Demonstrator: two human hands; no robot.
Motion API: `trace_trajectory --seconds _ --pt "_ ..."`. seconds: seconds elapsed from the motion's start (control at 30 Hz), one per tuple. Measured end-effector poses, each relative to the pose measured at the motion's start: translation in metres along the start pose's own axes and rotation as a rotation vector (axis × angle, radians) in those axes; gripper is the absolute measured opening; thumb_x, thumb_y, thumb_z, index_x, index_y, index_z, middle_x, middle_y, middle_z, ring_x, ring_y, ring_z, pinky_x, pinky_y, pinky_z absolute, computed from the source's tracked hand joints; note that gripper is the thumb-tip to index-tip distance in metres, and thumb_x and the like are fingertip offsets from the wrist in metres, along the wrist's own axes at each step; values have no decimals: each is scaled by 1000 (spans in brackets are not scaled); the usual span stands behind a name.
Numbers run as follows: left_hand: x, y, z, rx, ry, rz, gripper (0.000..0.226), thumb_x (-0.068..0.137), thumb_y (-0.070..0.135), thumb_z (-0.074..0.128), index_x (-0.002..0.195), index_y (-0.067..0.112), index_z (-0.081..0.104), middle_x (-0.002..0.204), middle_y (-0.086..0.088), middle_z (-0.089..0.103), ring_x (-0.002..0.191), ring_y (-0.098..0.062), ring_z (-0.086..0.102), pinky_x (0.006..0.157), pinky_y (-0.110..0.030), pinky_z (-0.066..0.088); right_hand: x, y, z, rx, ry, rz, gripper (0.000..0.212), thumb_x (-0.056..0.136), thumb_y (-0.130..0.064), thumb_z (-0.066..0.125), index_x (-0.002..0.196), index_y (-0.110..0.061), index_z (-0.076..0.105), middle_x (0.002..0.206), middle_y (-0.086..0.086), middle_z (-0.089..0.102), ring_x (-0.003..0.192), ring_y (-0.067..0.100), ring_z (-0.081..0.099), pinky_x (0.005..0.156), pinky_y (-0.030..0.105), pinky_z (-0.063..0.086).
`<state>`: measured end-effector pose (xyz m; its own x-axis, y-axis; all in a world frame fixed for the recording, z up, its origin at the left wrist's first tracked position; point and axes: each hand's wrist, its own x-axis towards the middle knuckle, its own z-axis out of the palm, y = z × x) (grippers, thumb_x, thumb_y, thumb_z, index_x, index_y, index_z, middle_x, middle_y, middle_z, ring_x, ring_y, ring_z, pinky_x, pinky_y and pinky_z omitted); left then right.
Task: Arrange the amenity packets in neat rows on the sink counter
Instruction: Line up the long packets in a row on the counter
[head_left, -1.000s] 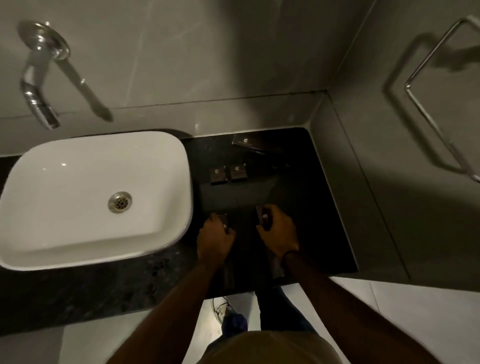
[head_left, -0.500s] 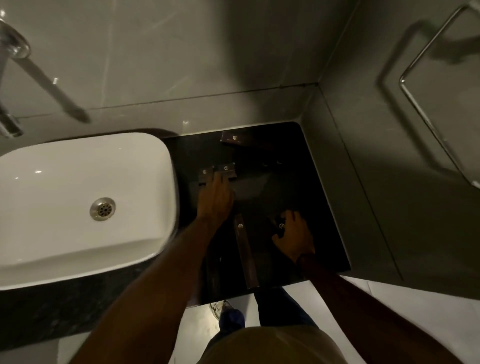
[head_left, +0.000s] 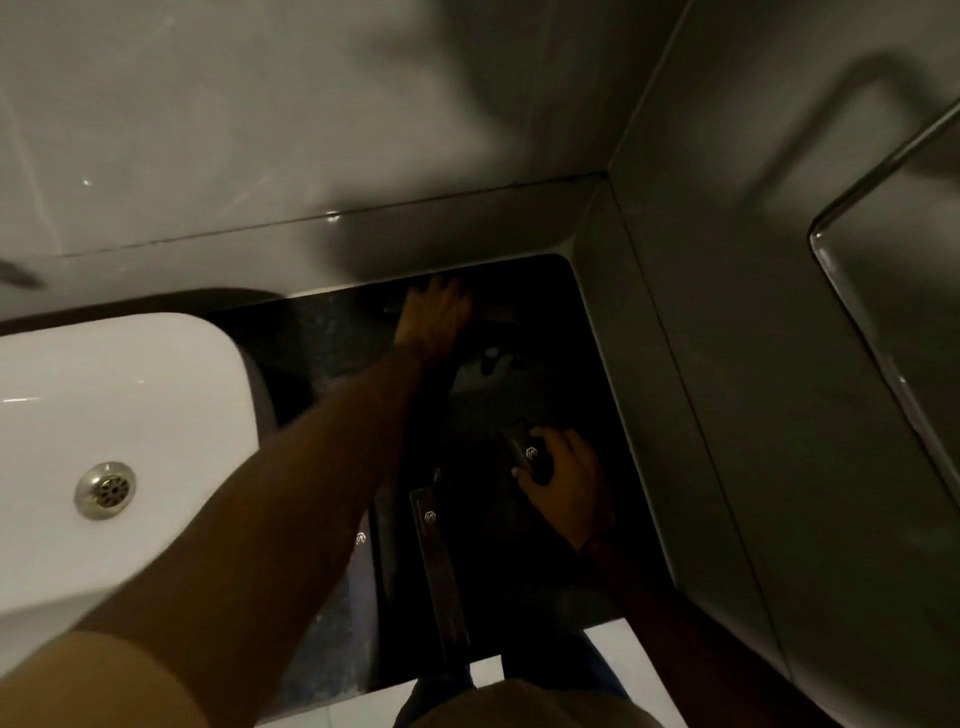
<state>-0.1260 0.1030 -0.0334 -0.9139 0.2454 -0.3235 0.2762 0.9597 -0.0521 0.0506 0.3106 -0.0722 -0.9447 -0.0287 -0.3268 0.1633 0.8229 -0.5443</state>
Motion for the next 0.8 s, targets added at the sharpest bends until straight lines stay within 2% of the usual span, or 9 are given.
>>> trace_trajectory --seconds 0.13,0.23,0.3,0.4,0.5,0.57,0.67,0.73,0.8 --pt "-20 -5 -24 -160 175 3 59 84 17 59 139 7 39 143 -18 42 125 -42 41 91 -53 43 -4 1 -6 37 -21 -6 52 82 -43 70 129 -27 57 118 6 58 111 26 58 89 43 56" --pt "-57 0 -26 -186 324 205 70 75 23 62 140 8 40 143 -17 46 127 -41 41 93 -52 44 -10 2 -12 66 -41 2 53 82 -38 73 130 -25 58 116 9 59 109 28 61 90 42 56" --pt "-91 15 -9 -121 296 348 68 79 21 64 142 10 41 147 -15 44 133 -41 39 99 -54 44 -15 3 -15 90 -31 8 49 82 -35 74 128 -23 61 119 11 61 110 29 61 93 41 55" --pt "-142 50 31 11 292 589 60 76 18 68 133 14 52 139 -12 55 126 -43 50 90 -54 51 -28 8 -18 104 24 -16 41 85 -31 70 125 -24 63 117 12 63 109 31 63 95 35 52" --pt "-175 82 69 66 191 724 62 78 15 71 135 19 47 146 -7 46 135 -41 40 97 -56 48 -41 12 -22 74 -5 40 44 86 -37 68 127 -25 60 118 12 62 108 30 63 93 43 54" --pt "-186 97 86 121 134 752 64 78 16 74 135 21 44 148 -6 42 139 -38 34 103 -55 43 -50 16 -23 42 -17 70 47 86 -39 68 129 -25 57 121 11 61 110 31 61 93 45 54" --pt "-191 103 99 96 120 800 67 73 13 76 133 20 46 144 -7 48 137 -33 40 108 -52 40 -57 16 -22 -22 46 109 53 84 -41 67 132 -23 52 126 12 57 114 31 58 93 47 53" --pt "-191 88 99 -4 157 728 67 77 15 74 137 21 44 146 -6 47 137 -30 41 108 -48 41 -54 7 -22 -71 107 62 56 82 -43 67 132 -23 50 126 10 57 114 30 58 92 47 53" --pt "-187 59 95 -130 212 550 65 81 18 71 139 21 42 148 -7 45 137 -28 41 108 -46 42 -41 -11 -20 -96 116 -30 60 81 -42 67 135 -22 48 130 9 56 116 29 57 94 47 53"
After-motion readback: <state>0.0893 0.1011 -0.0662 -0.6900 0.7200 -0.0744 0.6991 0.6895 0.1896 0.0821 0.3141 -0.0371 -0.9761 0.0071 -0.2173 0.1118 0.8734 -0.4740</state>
